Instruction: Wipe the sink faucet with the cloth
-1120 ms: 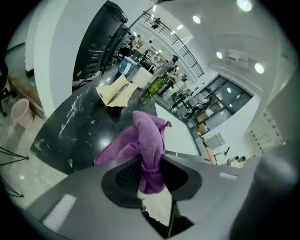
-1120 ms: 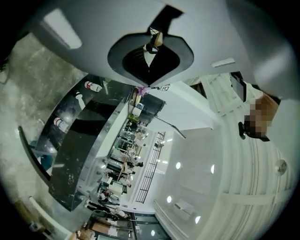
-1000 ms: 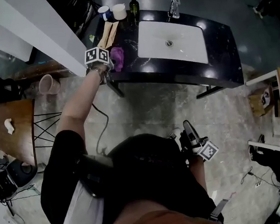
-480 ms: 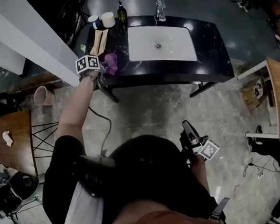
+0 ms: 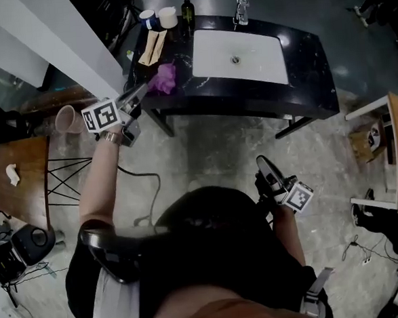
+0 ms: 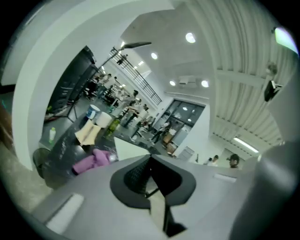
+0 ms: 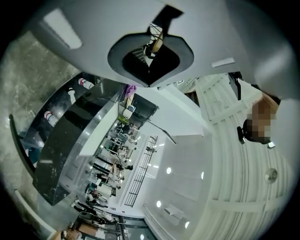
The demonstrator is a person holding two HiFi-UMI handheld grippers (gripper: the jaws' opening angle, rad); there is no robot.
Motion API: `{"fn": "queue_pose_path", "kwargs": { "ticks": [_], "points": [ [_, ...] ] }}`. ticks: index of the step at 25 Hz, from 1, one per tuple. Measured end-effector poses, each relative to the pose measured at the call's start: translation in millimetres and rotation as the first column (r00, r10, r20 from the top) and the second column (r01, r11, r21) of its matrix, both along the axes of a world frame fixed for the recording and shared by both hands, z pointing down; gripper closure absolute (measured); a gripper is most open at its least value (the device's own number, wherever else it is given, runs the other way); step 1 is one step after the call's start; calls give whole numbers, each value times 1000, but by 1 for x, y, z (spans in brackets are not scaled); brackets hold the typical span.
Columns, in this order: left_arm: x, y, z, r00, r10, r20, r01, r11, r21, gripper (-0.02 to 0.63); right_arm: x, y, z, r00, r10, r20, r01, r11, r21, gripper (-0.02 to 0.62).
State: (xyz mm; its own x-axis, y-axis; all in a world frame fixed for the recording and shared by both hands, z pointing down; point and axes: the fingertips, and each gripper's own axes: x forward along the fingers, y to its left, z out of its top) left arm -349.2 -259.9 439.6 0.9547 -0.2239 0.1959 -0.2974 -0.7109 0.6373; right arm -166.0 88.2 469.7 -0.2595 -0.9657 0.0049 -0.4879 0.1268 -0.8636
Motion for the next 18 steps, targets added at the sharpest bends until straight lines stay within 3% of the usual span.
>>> {"fn": "queue_pose_path", "kwargs": {
  "ticks": [3,5,9,14,18],
  "points": [
    [6,108,-4,973,222,-71,-223,975,-12,606,-8,-10,-10,999,-45,8,45,998,34,583],
    [15,178,4,947,305,-99,-310,950,-33,606,-15,-9,-13,997,-78,-7,78,996,45,584],
    [43,269,25,919,363,-156,-382,917,-113,606,-25,-2,-13,987,-143,-75,146,989,37,584],
    [65,313,44,887,425,-179,-457,864,-213,606,-33,0,-6,979,-185,-81,187,982,9,584],
    [67,331,49,886,436,-158,-463,856,-230,606,-32,15,-7,978,-193,-79,194,981,5,584]
  ]
}}
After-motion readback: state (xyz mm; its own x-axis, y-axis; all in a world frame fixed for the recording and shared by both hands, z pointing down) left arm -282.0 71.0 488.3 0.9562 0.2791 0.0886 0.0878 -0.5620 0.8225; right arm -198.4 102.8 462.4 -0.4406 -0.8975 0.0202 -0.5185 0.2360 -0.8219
